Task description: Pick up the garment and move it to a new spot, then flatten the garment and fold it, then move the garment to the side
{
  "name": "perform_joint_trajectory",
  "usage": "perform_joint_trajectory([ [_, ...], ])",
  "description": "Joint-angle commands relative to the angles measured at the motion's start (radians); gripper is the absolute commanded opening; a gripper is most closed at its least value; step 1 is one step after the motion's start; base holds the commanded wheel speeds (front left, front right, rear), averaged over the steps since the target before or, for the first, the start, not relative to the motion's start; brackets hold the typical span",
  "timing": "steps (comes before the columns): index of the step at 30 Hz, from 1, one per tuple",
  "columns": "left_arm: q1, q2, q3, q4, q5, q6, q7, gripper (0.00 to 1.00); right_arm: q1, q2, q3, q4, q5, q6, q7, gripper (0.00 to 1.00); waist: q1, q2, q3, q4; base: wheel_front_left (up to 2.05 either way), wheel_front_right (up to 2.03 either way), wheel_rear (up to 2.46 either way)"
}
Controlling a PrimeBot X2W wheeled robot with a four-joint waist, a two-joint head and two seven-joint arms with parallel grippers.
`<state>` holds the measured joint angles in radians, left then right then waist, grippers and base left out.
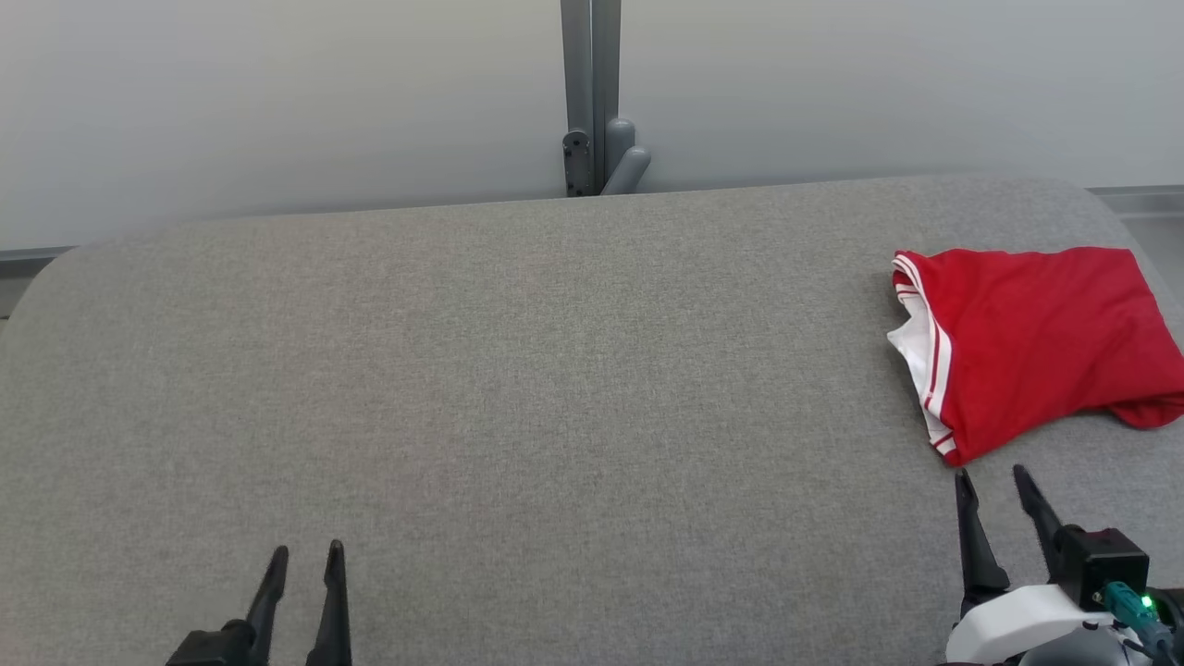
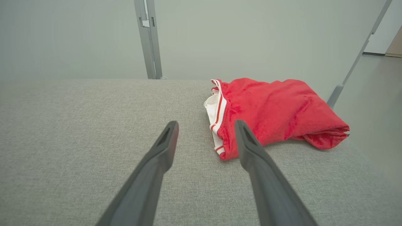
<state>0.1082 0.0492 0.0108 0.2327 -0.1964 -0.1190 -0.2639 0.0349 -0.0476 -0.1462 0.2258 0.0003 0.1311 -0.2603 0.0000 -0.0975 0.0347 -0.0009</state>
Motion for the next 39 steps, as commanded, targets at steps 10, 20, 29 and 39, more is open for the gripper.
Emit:
perform_joint_trajectory([
  [10,-0.026,-0.003,0.013,0.048,-0.134,0.004,0.045,0.00,-0.029,0.009,-0.015,0.064,0.149,0.000,0.057,0.00,0.0000,0.0017,0.001,0.000,0.00,0.00,0.00],
  [20,-0.056,-0.002,0.021,0.038,-0.296,0.011,0.084,0.00,-0.050,0.007,-0.001,0.062,0.337,0.000,0.090,0.00,0.0000,0.0000,0.008,0.000,0.00,0.00,0.00],
  [29,-0.086,-0.002,0.033,0.029,-0.440,0.021,0.121,0.00,-0.073,0.005,0.005,0.064,0.501,0.000,0.123,0.00,0.0000,0.0000,0.012,0.000,0.00,0.00,0.00],
  [39,-0.117,-0.001,0.045,0.022,-0.583,0.030,0.159,0.00,-0.101,0.004,0.009,0.071,0.664,0.000,0.161,0.00,0.0000,0.0000,0.017,0.000,0.00,0.00,0.00],
])
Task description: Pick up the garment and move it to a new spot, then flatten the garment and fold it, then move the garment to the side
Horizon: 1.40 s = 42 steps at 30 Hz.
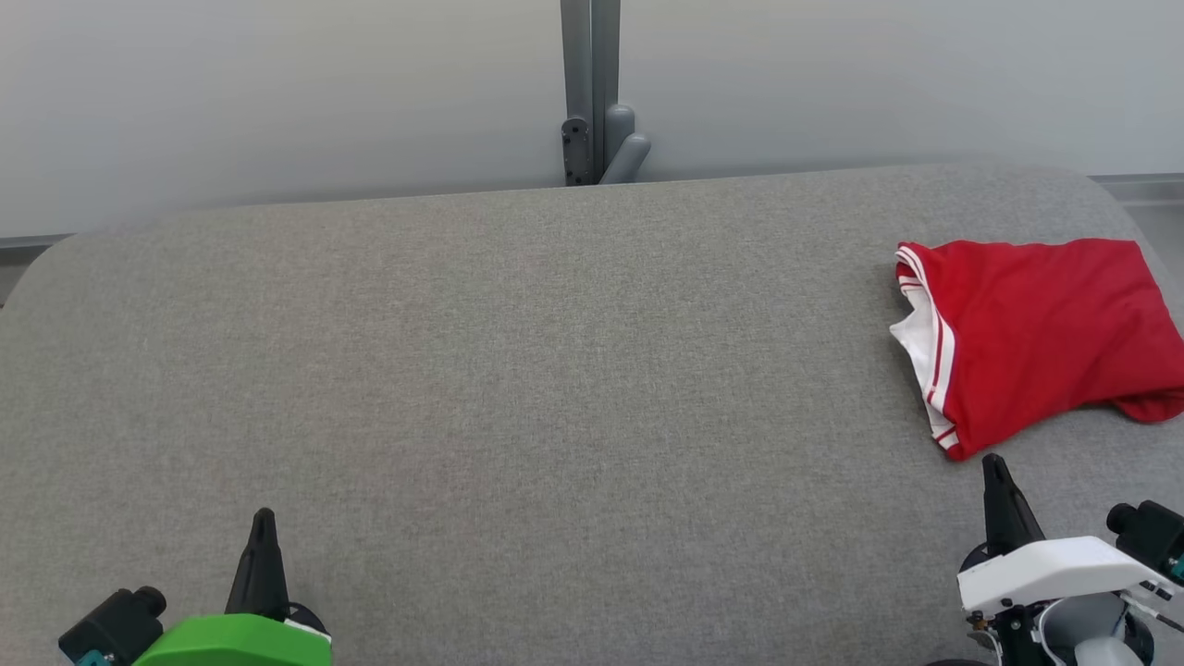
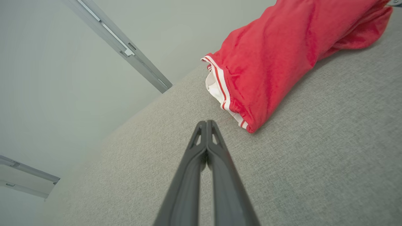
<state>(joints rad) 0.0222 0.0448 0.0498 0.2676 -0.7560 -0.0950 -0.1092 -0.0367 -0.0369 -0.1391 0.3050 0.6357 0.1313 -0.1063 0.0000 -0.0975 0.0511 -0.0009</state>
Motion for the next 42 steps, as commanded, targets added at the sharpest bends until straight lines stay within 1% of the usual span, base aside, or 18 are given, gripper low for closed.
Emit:
perform_joint_trajectory([
  [1,-0.034,0.004,0.007,-0.013,-0.038,0.006,0.008,0.00,-0.031,-0.007,0.002,-0.008,0.044,0.000,0.010,0.00,0.0000,0.0001,0.001,0.000,0.00,0.00,0.00],
  [16,-0.075,0.005,0.024,-0.020,-0.225,0.016,0.059,0.00,-0.067,-0.010,0.005,0.002,0.257,0.000,0.059,0.00,0.0000,0.0001,0.008,0.000,0.00,0.00,0.00],
  [42,-0.132,0.006,0.046,-0.027,-0.484,0.031,0.129,0.00,-0.117,-0.014,0.010,0.017,0.550,0.000,0.126,0.00,0.0000,0.0001,0.020,0.000,0.00,0.00,0.00],
])
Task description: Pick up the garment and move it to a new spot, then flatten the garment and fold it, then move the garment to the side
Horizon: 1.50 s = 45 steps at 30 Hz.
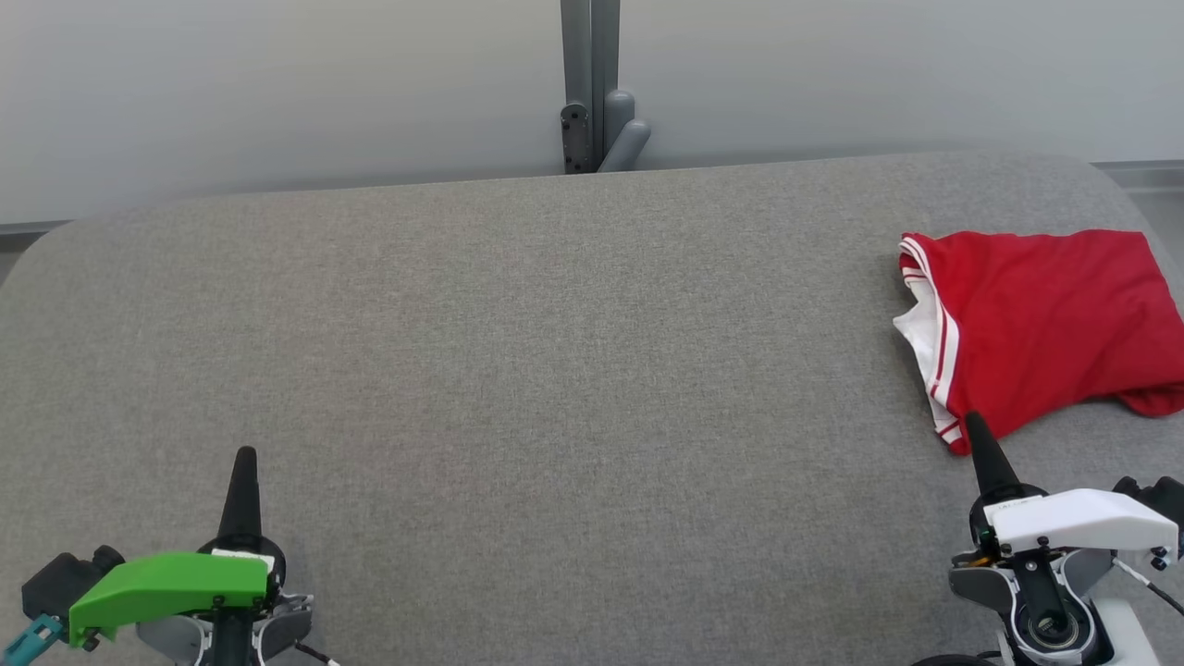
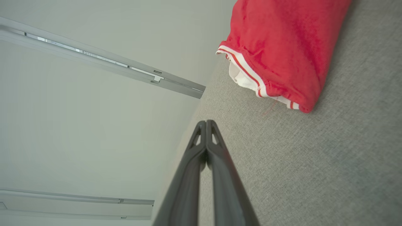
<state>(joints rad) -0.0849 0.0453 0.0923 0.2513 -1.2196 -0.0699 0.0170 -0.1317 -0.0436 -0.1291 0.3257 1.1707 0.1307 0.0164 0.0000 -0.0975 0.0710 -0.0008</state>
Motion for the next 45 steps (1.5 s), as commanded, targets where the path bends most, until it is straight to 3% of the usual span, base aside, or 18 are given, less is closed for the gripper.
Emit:
perform_joint_trajectory([
  [1,-0.027,0.006,0.004,-0.011,-0.027,0.006,0.006,0.00,-0.023,-0.007,0.000,-0.003,0.026,0.000,0.007,0.00,0.0000,0.0000,0.000,0.000,0.00,0.00,0.00],
  [45,-0.099,0.008,0.034,-0.017,-0.365,0.024,0.097,0.00,-0.082,-0.015,0.011,0.018,0.413,0.000,0.093,0.00,0.0000,0.0000,0.021,0.000,0.00,0.00,0.00],
])
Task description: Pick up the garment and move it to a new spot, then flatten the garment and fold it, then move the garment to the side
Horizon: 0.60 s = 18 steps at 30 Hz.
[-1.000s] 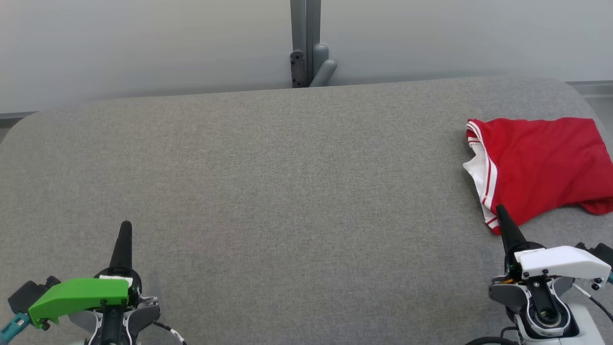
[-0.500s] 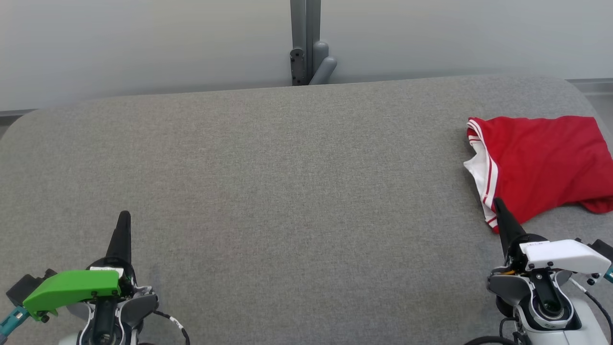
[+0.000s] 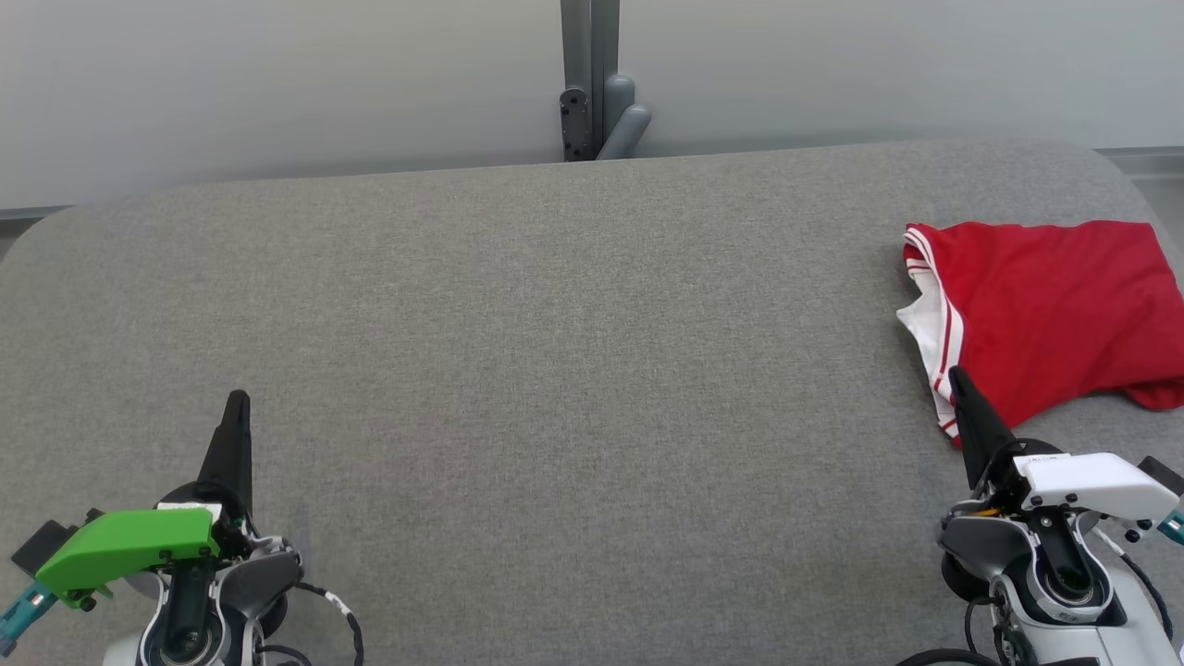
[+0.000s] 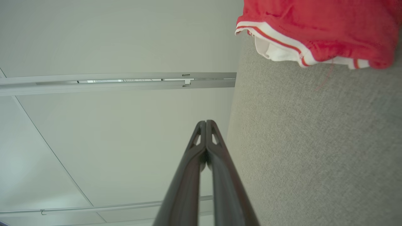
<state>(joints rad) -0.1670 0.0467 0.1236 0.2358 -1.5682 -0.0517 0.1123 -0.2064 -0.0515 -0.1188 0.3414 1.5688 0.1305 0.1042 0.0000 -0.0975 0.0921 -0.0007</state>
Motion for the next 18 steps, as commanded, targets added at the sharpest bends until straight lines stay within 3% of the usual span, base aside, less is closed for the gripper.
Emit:
perform_joint_trajectory([
  [1,-0.019,0.006,0.003,-0.001,-0.023,0.006,0.004,0.00,-0.007,-0.007,0.001,0.003,0.023,0.000,0.007,0.00,0.0000,0.0000,0.001,0.000,0.00,0.00,0.00],
  [18,-0.020,0.006,0.004,-0.001,-0.035,0.007,0.009,0.00,-0.012,-0.009,0.004,0.003,0.042,0.000,0.007,0.00,0.0000,0.0000,0.002,0.000,0.00,0.00,0.00],
])
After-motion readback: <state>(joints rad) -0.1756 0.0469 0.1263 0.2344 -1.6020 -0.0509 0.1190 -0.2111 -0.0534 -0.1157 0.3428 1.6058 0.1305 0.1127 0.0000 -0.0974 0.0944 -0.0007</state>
